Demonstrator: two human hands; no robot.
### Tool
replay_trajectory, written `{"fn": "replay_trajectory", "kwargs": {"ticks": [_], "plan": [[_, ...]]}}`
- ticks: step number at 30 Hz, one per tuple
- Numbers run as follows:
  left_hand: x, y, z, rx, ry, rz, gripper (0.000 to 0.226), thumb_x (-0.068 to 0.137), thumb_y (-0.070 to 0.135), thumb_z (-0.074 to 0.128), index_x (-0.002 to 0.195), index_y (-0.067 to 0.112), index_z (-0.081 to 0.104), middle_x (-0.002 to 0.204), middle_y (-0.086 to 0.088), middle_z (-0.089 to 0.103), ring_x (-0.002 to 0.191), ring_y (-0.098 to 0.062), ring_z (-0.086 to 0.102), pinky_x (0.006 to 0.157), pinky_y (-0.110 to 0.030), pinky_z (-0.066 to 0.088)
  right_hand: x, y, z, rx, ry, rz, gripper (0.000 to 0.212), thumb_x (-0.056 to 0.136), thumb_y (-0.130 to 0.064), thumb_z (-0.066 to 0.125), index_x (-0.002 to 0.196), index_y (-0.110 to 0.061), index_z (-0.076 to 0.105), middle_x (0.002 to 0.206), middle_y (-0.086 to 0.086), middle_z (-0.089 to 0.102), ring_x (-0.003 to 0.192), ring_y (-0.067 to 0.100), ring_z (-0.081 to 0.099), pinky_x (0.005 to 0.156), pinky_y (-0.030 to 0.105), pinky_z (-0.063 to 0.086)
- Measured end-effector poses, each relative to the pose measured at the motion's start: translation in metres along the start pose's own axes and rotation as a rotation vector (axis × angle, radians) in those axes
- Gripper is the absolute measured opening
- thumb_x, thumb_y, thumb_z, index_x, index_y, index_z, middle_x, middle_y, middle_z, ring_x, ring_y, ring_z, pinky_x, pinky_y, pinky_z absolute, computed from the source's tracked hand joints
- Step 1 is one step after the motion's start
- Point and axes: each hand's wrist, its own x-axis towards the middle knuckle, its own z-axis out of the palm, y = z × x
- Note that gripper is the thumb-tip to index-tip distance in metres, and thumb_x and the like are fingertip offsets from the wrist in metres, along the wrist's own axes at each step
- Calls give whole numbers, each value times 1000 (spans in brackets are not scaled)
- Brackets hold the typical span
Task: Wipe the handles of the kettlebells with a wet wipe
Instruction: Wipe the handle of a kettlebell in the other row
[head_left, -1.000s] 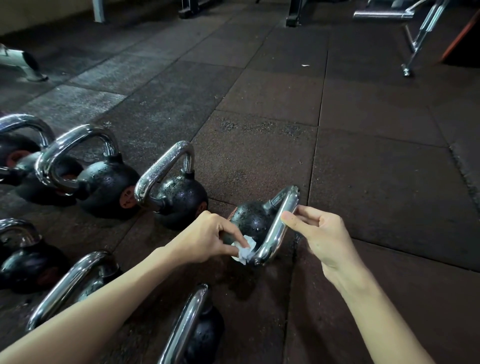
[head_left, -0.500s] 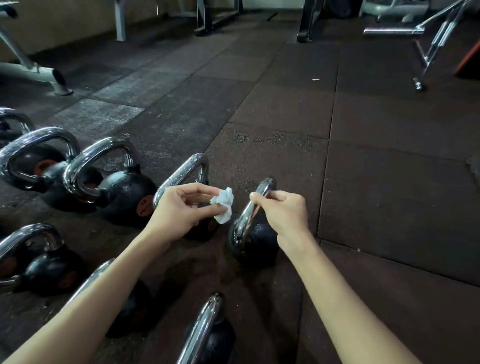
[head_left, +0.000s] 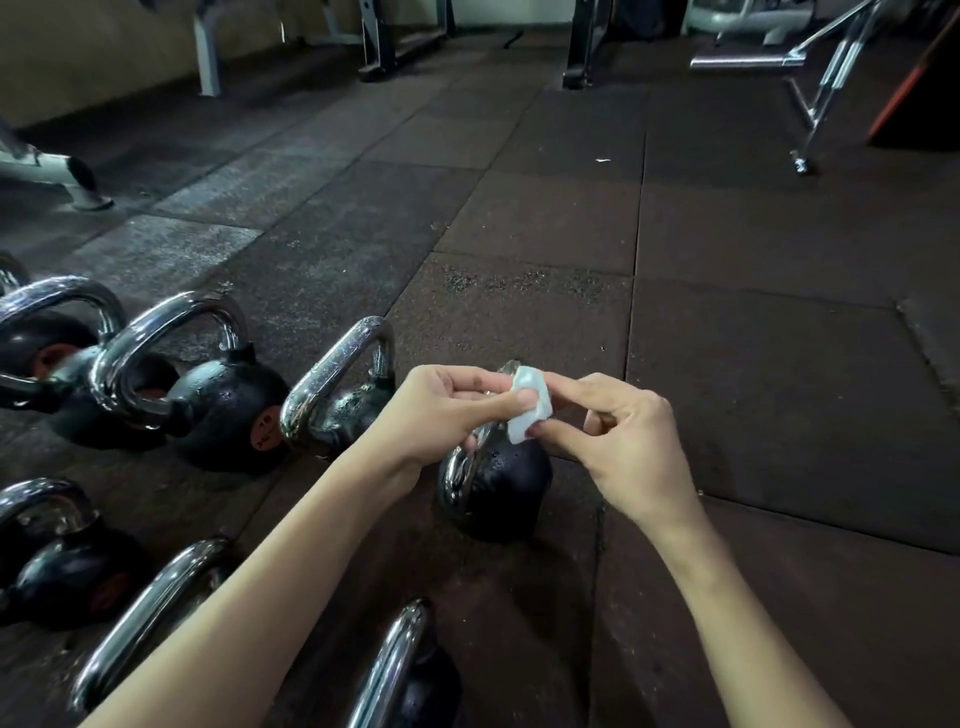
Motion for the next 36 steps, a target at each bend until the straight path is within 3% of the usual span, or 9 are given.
{"fn": "replay_trajectory", "kwargs": {"ticks": [4,7,9,12,14,18,24,28,36], "plan": [[4,12,5,166,-41,-21,26,89,45,75,94,22,85,84,-5,79,42,-4,38,43,-14,31,0,2,4,-23,128,-39,35,73,-15,91,106,-24,81,84,-10,71,58,-1,51,57,10,34],[6,25,2,302,-146,-18,39,94,58,64,98,25,84,70,3,72,43,-6,39,45,-18,32,-3,16,14,-18,193,54,33,79,-17,87,109,-28,81,84,-8,73,52,4,43,53,18,35],[11,29,-1,492,-98,67,26,88,55,73,101,35,83,75,17,73,47,-2,55,51,-16,44,-5,29,23,32,264,169,32,80,-25,86,110,-31,80,87,-8,75,61,9,58,58,28,47],[25,27,-9,1079,68,308,47,73,60,84,118,53,71,118,28,68,106,7,65,84,-26,55,-6,46,37,-5,395,334,37,77,-29,88,113,-25,80,98,-12,79,87,6,72,83,27,56],[33,21,-17,1212,-17,370,61,68,63,85,125,59,64,138,27,59,126,-1,57,99,-37,51,-7,54,47,-93,380,352,38,78,-32,88,114,-24,80,103,-12,79,92,0,69,86,18,51],[39,15,-32,1147,-76,258,70,57,78,81,123,65,61,137,24,62,116,-6,64,99,-38,53,4,65,73,-177,356,363,36,77,-35,86,111,-25,80,101,-8,80,93,10,73,85,23,54],[40,-1,-26,845,12,53,59,66,55,91,121,53,70,89,23,76,85,7,71,82,-30,62,16,70,104,-295,510,337,19,75,-34,86,91,-25,83,86,-3,80,77,25,74,67,33,56],[35,-6,-21,940,133,83,54,70,60,86,120,60,67,88,28,74,90,13,66,86,-26,58,17,74,111,-254,596,255,14,74,-21,86,86,-18,81,82,-3,78,70,21,72,64,31,53],[32,-7,-14,964,214,98,50,69,57,86,116,58,69,90,26,75,86,12,63,62,-10,42,19,78,111,-78,620,246,22,70,-11,88,91,-11,83,86,-2,74,77,14,70,76,23,53]]}}
